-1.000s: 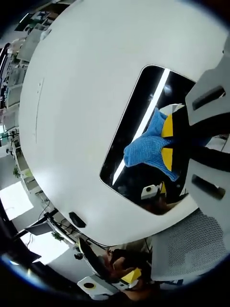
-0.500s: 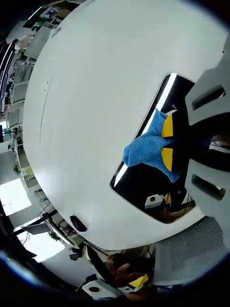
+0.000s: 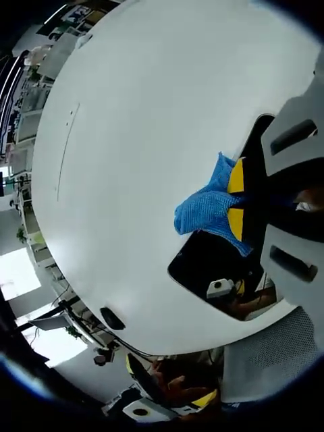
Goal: Wipe the mirror surface with the cleaning cloth until all visible marks leave the cleaned area.
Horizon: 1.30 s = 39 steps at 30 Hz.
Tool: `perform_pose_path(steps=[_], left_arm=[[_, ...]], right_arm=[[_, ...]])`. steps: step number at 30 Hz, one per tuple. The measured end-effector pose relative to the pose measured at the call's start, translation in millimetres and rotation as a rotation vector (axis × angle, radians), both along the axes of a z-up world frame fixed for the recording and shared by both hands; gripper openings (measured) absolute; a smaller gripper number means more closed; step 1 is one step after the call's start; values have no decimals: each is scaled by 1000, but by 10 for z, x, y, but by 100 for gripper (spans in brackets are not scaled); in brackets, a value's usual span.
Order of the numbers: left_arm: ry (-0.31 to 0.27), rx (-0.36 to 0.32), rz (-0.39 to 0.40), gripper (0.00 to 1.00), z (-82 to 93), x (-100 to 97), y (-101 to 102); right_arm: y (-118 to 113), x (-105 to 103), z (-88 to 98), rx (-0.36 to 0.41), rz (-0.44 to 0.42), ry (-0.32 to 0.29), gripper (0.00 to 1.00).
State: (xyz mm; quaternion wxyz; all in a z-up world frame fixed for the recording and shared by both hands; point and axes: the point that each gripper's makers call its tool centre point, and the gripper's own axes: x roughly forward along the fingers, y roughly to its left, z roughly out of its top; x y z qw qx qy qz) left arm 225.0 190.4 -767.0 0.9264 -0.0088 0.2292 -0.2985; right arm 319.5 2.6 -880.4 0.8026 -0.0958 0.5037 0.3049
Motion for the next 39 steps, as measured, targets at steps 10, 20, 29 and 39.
perform_pose_path(steps=[10, 20, 29, 39], left_arm=[[-1, 5, -11, 99, 31, 37, -39], [-6, 6, -19, 99, 57, 60, -70], [-5, 6, -26, 99, 43, 47, -111], [-9, 4, -26, 99, 81, 47, -150]], right_arm=[[-7, -12, 0, 21, 10, -7, 0], [-119, -17, 1, 20, 3, -18, 0], [-235, -16, -3, 10, -9, -16, 0], [-416, 3, -3, -3, -32, -14, 0]])
